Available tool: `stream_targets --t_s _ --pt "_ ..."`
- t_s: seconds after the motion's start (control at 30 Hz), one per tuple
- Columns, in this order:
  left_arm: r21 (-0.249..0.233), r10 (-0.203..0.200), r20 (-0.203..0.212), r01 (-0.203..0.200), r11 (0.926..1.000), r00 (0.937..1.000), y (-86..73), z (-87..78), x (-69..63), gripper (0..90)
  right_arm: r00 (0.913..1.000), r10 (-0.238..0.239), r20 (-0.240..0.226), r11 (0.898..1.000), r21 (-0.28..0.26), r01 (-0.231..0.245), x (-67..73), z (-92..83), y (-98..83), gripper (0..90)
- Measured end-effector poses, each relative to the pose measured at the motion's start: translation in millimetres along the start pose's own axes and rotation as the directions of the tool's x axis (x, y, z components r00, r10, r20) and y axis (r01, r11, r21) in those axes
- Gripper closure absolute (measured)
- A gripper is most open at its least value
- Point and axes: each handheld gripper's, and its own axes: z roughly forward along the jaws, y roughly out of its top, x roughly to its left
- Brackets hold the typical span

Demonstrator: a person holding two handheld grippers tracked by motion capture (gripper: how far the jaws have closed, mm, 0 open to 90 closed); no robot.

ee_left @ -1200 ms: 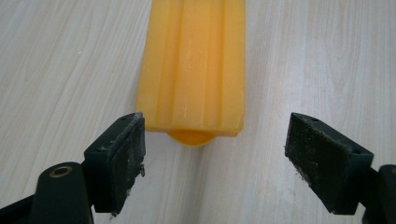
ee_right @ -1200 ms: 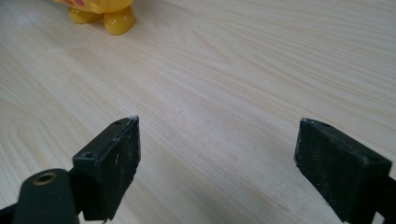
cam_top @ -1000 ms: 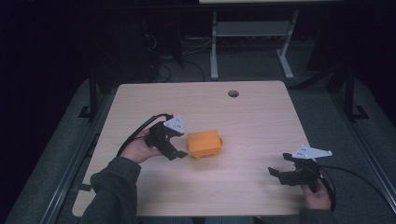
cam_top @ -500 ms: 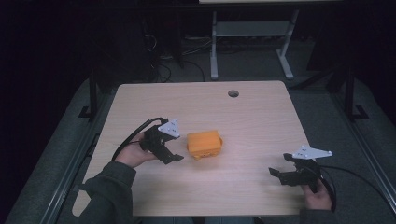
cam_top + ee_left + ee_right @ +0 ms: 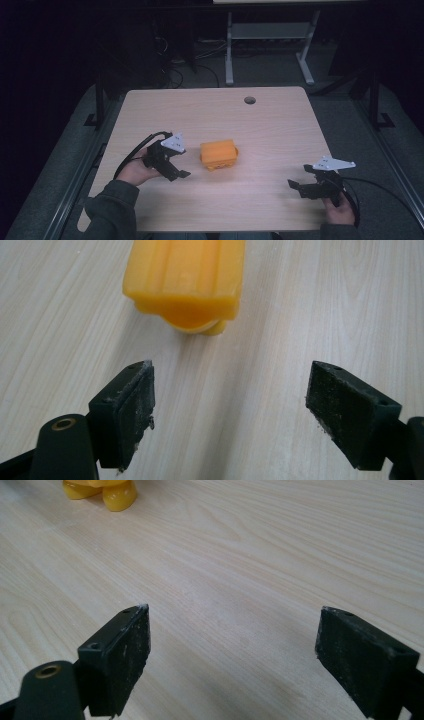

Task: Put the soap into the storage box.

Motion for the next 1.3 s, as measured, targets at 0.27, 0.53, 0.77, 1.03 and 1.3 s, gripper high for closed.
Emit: stream_targets --t_s 0.27,0.53,0.77,1.03,1.3 --pt "-0.018 -0.025 -0.01 0.025 0.9995 0.9996 -13.3 -3.6 -1.4 19.2 1.0 0.003 0.003 1.0 0.003 -0.003 0.8 0.9 0.3 14.0" --pt "-0.011 -0.041 -0.013 0.041 0.9991 0.9991 -23.4 -3.9 -4.2 19.2 1.0 0.005 0.008 1.0 0.001 -0.005 0.6 0.2 0.2 13.9" --pt "-0.004 -0.05 -0.02 0.05 0.9988 0.9986 -33.4 -7.2 -5.7 19.1 0.9999 0.008 0.01 1.0 0.005 -0.008 0.7 0.8 -0.1 14.0" --pt "-0.001 -0.061 -0.032 0.061 0.9981 0.9976 -44.2 -11.6 -8.2 19.0 0.9999 0.008 0.012 1.0 0.006 -0.008 0.7 0.9 -0.3 14.0" --pt "-0.002 -0.084 -0.036 0.084 0.9965 0.9958 -53.7 -13.4 -10.3 19.1 0.9998 0.009 0.016 1.0 0.006 -0.009 0.2 0.7 -0.6 13.9"
